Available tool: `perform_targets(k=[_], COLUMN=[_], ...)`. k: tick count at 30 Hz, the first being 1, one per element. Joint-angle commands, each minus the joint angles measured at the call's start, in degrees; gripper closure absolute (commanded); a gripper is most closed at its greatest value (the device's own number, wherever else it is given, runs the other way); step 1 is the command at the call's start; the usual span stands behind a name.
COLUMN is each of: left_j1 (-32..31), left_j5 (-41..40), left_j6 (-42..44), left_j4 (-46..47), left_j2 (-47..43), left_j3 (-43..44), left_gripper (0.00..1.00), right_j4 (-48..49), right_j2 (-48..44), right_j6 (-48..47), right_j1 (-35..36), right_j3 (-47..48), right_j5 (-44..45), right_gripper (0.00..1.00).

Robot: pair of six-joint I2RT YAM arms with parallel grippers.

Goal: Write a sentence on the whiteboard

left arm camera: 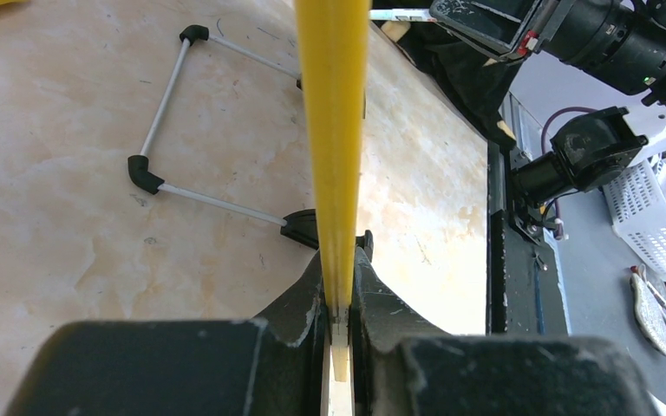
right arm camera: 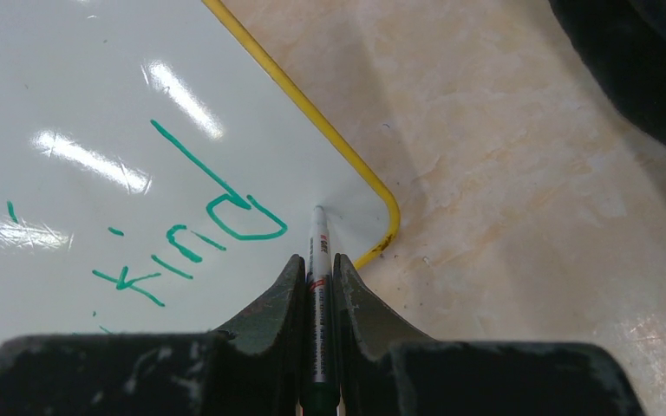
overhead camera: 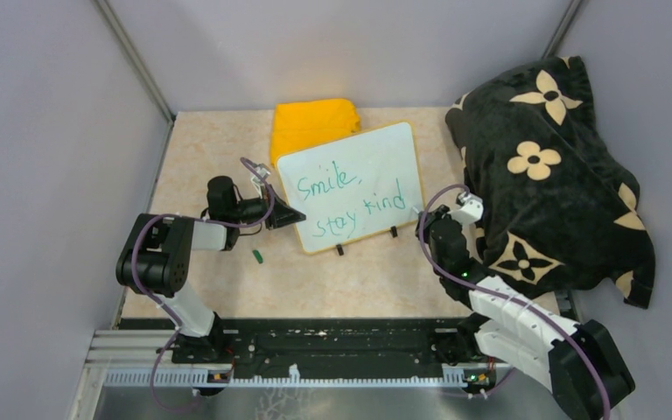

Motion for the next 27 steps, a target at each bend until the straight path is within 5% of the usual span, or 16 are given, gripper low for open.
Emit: perform_targets(k=[1,27], left_j1=[-0.4,-0.4], left_j5=[-4.0,-4.2], left_j6=[3.0,2.9], left_j4=[-5.0,-4.9], left_j2=[1.3,0.8], left_j3=[-0.1,0.0], left_gripper=[1.00,1.00], right_j4=[3.0,-5.1], right_j2=[0.7,-5.4], right_j6=[1.1,1.9], right_j1=[-1.0,-1.1], right_j3=[2.5,3.7], right_j5=[-1.4,-1.9], right_gripper=[1.00,1.00])
